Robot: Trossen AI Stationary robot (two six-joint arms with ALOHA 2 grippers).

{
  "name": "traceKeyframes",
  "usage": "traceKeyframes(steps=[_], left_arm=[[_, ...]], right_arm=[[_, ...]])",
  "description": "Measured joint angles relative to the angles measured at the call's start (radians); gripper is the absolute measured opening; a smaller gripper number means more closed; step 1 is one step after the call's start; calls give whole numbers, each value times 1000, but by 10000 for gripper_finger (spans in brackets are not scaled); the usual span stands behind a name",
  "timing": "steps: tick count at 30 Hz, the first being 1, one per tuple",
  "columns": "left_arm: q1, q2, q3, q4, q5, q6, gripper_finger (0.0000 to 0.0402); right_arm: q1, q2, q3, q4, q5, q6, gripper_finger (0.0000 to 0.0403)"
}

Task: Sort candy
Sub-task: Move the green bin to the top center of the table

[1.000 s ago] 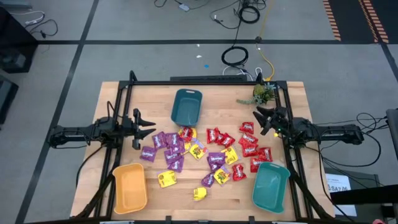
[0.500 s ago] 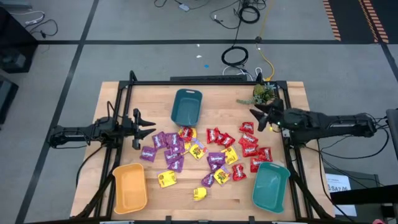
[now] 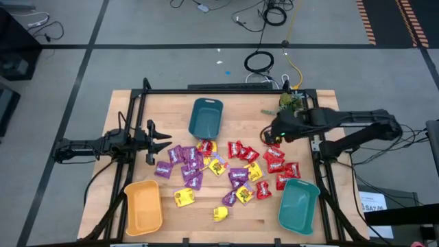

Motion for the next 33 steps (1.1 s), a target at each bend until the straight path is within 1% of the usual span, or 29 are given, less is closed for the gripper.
traceKeyframes(steps=[2, 4, 9, 11, 18, 19, 21, 23, 25, 30, 33], left_arm=[[0, 0, 0, 0, 0, 0, 125], [0, 0, 0, 0, 0, 0, 125], [0, 0, 0, 0, 0, 0, 125], [0, 0, 0, 0, 0, 0, 125], [0, 0, 0, 0, 0, 0, 125], [0, 0, 0, 0, 0, 0, 125], [0, 0, 0, 0, 0, 0, 125], [0, 0, 0, 0, 0, 0, 125], [0, 0, 0, 0, 0, 0, 125], [0, 0, 0, 0, 0, 0, 125], [0, 0, 0, 0, 0, 0, 125]], right_arm=[[26, 43, 15, -52, -31, 76, 187], [58, 68, 15, -51, -64, 129, 187], [179, 83, 15, -49, -76, 325, 187], [241, 83, 15, -58, -60, 436, 187], [468, 83, 15, -115, -64, 854, 187], [500, 83, 15, -116, -72, 917, 187], [553, 83, 15, -114, -126, 1009, 187], [585, 88, 13, -100, -199, 1035, 187], [602, 98, 5, -86, -239, 1045, 187], [644, 112, -25, -47, -241, 1040, 187], [671, 110, -63, 9, -244, 1039, 187]])
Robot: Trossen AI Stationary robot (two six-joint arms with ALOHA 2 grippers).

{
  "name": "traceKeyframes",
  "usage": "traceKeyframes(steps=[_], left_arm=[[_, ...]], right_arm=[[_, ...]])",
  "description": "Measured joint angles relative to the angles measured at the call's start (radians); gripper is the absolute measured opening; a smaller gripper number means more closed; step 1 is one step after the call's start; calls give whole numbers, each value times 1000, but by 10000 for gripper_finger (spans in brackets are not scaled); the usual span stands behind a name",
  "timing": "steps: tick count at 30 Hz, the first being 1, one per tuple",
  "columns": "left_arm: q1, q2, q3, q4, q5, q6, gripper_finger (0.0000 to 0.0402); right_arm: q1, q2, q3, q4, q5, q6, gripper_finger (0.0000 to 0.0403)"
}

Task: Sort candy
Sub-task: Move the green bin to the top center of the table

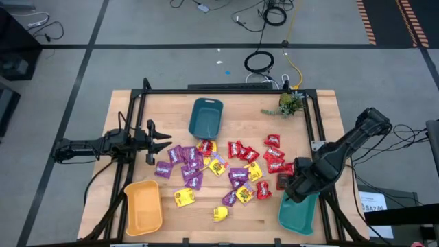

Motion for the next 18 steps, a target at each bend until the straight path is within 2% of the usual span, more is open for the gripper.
traceKeyframes(steps=[4, 9, 18], left_arm=[[0, 0, 0, 0, 0, 0, 125], [0, 0, 0, 0, 0, 0, 125], [0, 0, 0, 0, 0, 0, 125]], right_arm=[[7, -2, -64, 87, 1, -3, 187], [7, -3, -143, 93, 1, -43, 187], [7, -43, -154, 95, -3, -103, 187]])
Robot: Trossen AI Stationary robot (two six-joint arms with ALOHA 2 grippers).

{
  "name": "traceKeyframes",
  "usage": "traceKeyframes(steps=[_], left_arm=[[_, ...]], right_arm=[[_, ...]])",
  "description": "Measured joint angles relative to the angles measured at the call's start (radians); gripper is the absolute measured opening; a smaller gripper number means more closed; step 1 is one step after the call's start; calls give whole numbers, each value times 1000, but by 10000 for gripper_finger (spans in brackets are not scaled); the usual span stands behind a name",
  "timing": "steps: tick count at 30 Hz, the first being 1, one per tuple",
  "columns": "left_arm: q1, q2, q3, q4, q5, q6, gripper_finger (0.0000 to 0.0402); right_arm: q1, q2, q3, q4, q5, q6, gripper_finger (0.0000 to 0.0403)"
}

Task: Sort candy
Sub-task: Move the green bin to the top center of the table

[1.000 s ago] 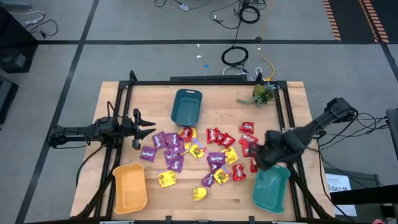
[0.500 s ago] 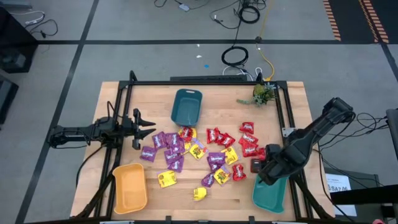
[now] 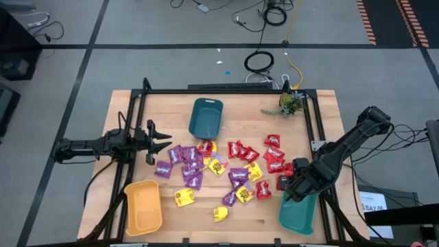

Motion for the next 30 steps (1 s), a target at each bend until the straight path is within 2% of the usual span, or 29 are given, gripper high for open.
traceKeyframes(steps=[4, 10, 15, 18, 25, 30], left_arm=[[0, 0, 0, 0, 0, 0, 125], [0, 0, 0, 0, 0, 0, 125], [0, 0, 0, 0, 0, 0, 125], [0, 0, 0, 0, 0, 0, 125], [0, 0, 0, 2, 0, 0, 125], [0, 0, 0, 3, 0, 0, 125]], right_arm=[[-3, -7, 0, -32, 0, -137, 187], [-34, -7, 0, -107, -49, -468, 187], [-38, 5, -1, -97, -22, -809, 187], [-40, 7, -30, -31, -28, -960, 187], [-55, 7, -161, 17, -49, -1069, 187], [-56, 7, -258, 160, -81, -1167, 180]])
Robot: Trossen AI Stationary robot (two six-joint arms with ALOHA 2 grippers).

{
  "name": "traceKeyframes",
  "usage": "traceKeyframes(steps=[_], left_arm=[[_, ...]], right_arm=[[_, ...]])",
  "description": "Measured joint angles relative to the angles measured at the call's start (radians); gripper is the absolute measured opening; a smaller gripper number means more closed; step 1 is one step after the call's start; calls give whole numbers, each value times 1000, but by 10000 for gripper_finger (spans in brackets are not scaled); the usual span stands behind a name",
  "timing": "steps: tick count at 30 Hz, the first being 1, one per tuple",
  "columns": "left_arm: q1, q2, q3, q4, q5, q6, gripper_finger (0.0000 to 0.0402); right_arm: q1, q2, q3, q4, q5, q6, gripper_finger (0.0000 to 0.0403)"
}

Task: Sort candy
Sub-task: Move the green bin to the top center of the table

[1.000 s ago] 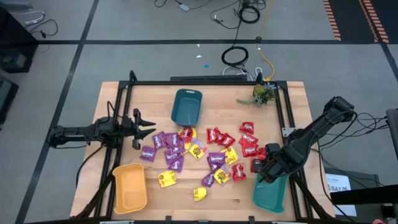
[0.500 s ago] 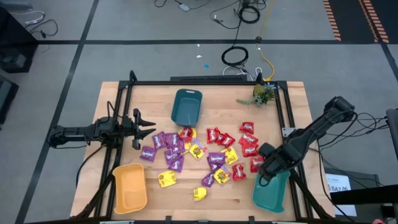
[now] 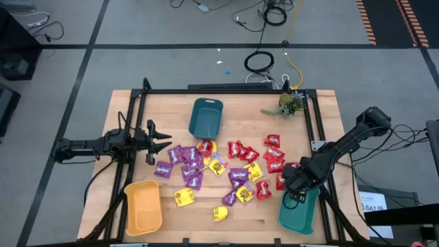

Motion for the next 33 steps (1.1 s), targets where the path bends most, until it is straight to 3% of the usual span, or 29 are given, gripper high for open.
traceKeyframes(steps=[3, 9, 14, 18, 25, 29, 33], left_arm=[[0, 0, 0, 0, 0, 0, 125], [0, 0, 0, 0, 0, 0, 125], [0, 0, 0, 0, 0, 0, 125], [0, 0, 0, 0, 0, 0, 125], [0, 0, 0, -1, 0, 0, 125], [0, 0, 0, -1, 0, 0, 125], [0, 0, 0, -1, 0, 0, 125]], right_arm=[[0, 0, -34, 56, 2, -1, 145], [0, 0, -42, 77, -21, -6, 12], [-11, 0, -24, 63, -126, 59, 2], [-26, 0, 83, 0, -115, 82, 1], [-129, 0, 386, -198, 54, 92, 1], [-258, 0, 532, -296, 168, 107, 1], [-420, 39, 633, -344, 191, -9, 0]])
